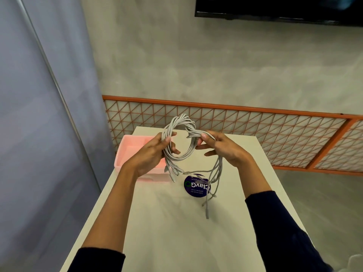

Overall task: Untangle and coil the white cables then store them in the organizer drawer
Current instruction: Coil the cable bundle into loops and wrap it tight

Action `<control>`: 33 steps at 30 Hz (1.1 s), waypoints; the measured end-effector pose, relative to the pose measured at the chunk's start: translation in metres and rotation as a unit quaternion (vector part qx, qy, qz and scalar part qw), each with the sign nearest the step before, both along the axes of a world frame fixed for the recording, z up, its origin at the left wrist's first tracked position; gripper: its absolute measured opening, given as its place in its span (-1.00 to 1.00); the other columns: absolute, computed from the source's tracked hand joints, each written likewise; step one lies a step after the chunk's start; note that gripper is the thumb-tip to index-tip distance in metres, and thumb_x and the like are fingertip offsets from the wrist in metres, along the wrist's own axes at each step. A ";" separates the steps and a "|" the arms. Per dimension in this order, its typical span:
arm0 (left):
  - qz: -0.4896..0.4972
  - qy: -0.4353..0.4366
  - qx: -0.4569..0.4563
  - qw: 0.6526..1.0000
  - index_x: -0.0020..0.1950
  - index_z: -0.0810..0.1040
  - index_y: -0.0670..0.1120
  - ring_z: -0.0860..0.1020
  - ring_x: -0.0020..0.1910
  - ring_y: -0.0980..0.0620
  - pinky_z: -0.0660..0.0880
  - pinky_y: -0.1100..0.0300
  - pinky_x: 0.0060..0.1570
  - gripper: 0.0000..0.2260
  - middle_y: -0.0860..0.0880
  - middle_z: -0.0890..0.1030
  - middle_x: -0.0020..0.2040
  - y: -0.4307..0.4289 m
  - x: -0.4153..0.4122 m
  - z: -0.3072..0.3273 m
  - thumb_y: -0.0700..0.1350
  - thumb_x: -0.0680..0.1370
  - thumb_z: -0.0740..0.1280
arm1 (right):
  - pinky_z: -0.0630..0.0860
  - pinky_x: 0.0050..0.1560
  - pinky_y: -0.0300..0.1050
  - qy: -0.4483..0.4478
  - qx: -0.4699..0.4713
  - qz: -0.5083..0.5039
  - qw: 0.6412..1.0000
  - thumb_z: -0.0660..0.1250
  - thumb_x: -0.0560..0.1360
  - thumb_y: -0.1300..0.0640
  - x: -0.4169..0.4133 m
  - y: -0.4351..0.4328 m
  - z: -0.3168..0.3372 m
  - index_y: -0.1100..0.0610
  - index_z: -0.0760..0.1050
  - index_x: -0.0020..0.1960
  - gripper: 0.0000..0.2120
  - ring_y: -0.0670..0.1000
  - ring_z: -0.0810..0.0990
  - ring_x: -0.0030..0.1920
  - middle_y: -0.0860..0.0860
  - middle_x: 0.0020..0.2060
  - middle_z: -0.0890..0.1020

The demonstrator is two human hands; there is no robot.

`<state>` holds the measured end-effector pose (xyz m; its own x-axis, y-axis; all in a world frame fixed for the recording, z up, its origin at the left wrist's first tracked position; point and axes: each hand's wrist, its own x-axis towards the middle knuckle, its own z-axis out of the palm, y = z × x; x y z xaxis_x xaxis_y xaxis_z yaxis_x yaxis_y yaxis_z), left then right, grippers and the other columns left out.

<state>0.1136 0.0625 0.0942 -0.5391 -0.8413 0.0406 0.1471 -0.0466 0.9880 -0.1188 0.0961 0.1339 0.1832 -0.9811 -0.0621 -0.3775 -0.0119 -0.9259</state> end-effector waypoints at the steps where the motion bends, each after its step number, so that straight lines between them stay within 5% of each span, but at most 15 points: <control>1: -0.019 -0.019 -0.016 1.000 0.24 0.45 -0.10 0.60 -0.08 0.04 0.49 0.18 -0.01 -0.70 -0.08 0.54 -0.16 -0.002 0.004 -0.002 0.00 0.57 0.26 | 0.50 -0.09 -0.21 0.010 -0.005 0.000 1.000 0.10 0.64 -0.02 -0.001 0.001 0.002 0.12 0.50 -0.09 -0.70 -0.10 0.63 0.09 0.00 0.05 0.65; 5: -0.076 -0.094 -0.009 0.993 0.10 0.56 -0.18 0.61 0.10 -0.05 0.53 0.19 0.12 -0.41 -0.15 0.66 0.01 -0.012 0.019 -0.002 0.12 0.23 0.60 | 0.37 -0.21 -0.21 0.099 -0.021 0.008 0.995 0.12 0.64 0.00 0.002 0.002 0.010 0.11 0.50 -0.08 -0.73 -0.14 0.67 -0.05 -0.08 -0.05 0.63; 9: -0.094 -0.167 0.057 0.980 0.02 0.62 -0.27 0.62 0.02 -0.06 0.54 0.20 0.02 -0.32 -0.20 0.66 0.01 -0.010 0.013 0.016 0.32 0.25 0.48 | 0.41 -0.16 -0.22 0.184 -0.034 0.013 0.982 0.16 0.63 0.03 0.009 0.001 0.008 0.16 0.55 -0.06 -0.73 -0.09 0.69 -0.10 -0.03 -0.06 0.64; 12: 0.019 -0.217 0.067 0.974 0.18 0.52 -0.29 0.63 0.05 -0.11 0.57 0.08 0.01 -0.41 -0.21 0.64 0.06 -0.015 0.001 0.025 0.15 0.38 0.44 | 0.48 -0.05 -0.17 0.229 -0.044 0.018 0.972 0.18 0.62 0.06 0.013 0.000 0.005 0.20 0.56 -0.05 -0.74 -0.06 0.68 -0.11 0.02 -0.07 0.66; 17: 0.102 -0.265 -0.146 0.948 0.49 0.16 0.08 0.60 -0.12 -0.05 0.58 0.08 -0.29 -0.33 -0.10 0.48 0.11 -0.020 -0.025 0.034 -0.23 0.50 0.42 | 0.54 0.02 0.03 0.318 -0.074 0.053 0.944 0.19 0.61 0.03 0.023 -0.004 0.005 0.13 0.58 -0.05 -0.75 -0.04 0.64 -0.10 0.06 -0.05 0.61; 20: 0.087 -0.341 -0.283 0.892 0.38 0.42 0.08 0.53 -0.17 0.00 0.49 0.22 -0.38 -0.63 -0.02 0.41 0.07 -0.023 -0.036 0.027 -0.20 0.61 0.27 | 0.43 0.02 -0.06 0.336 -0.092 0.064 0.935 0.18 0.61 0.01 0.025 -0.004 0.008 0.13 0.57 -0.02 -0.74 0.00 0.48 -0.04 0.03 -0.02 0.42; 22: 0.113 -0.371 -0.360 0.849 0.26 0.55 -0.02 0.51 -0.08 -0.04 0.50 0.10 -0.19 -0.76 0.00 0.41 -0.01 -0.026 -0.035 0.017 -0.16 0.65 0.18 | 0.36 -0.10 -0.12 0.325 -0.089 0.060 0.940 0.16 0.63 0.02 0.020 -0.001 0.010 0.15 0.55 -0.02 -0.74 0.00 0.43 -0.09 0.01 -0.12 0.40; 24: 0.145 -0.376 -0.381 0.832 0.21 0.56 -0.06 0.52 -0.03 -0.07 0.47 0.06 -0.05 -0.76 0.01 0.43 -0.03 -0.027 -0.031 0.008 -0.14 0.66 0.14 | 0.34 -0.20 -0.14 0.300 -0.080 0.057 0.949 0.14 0.63 0.01 0.012 0.001 0.009 0.16 0.52 -0.05 -0.73 0.02 0.43 -0.16 0.01 -0.22 0.46; 29: 0.167 -0.391 -0.422 0.801 0.14 0.56 -0.08 0.52 -0.10 -0.10 0.50 -0.03 -0.11 -0.76 -0.03 0.50 -0.01 -0.029 -0.029 0.002 -0.09 0.66 0.11 | 0.34 -0.12 -0.08 0.249 -0.057 0.080 0.964 0.15 0.62 -0.06 0.000 0.006 0.010 0.10 0.49 -0.15 -0.69 0.01 0.40 -0.18 0.09 -0.23 0.45; 33: 0.172 -0.358 -0.433 0.809 0.06 0.55 -0.16 0.52 -0.13 -0.10 0.48 -0.01 -0.14 -0.78 -0.06 0.53 -0.06 -0.031 -0.028 0.004 -0.10 0.66 0.14 | 0.38 -0.08 -0.09 0.207 -0.057 0.024 0.976 0.18 0.52 -0.28 -0.003 0.004 0.012 0.10 0.48 -0.29 -0.52 -0.02 0.47 -0.20 0.10 -0.29 0.52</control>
<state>0.0854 0.0312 0.0977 -0.4257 -0.7696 0.4758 -0.6207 0.6310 0.4653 -0.1215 0.0997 0.1464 0.2112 -0.9769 -0.0316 -0.7162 -0.1327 -0.6851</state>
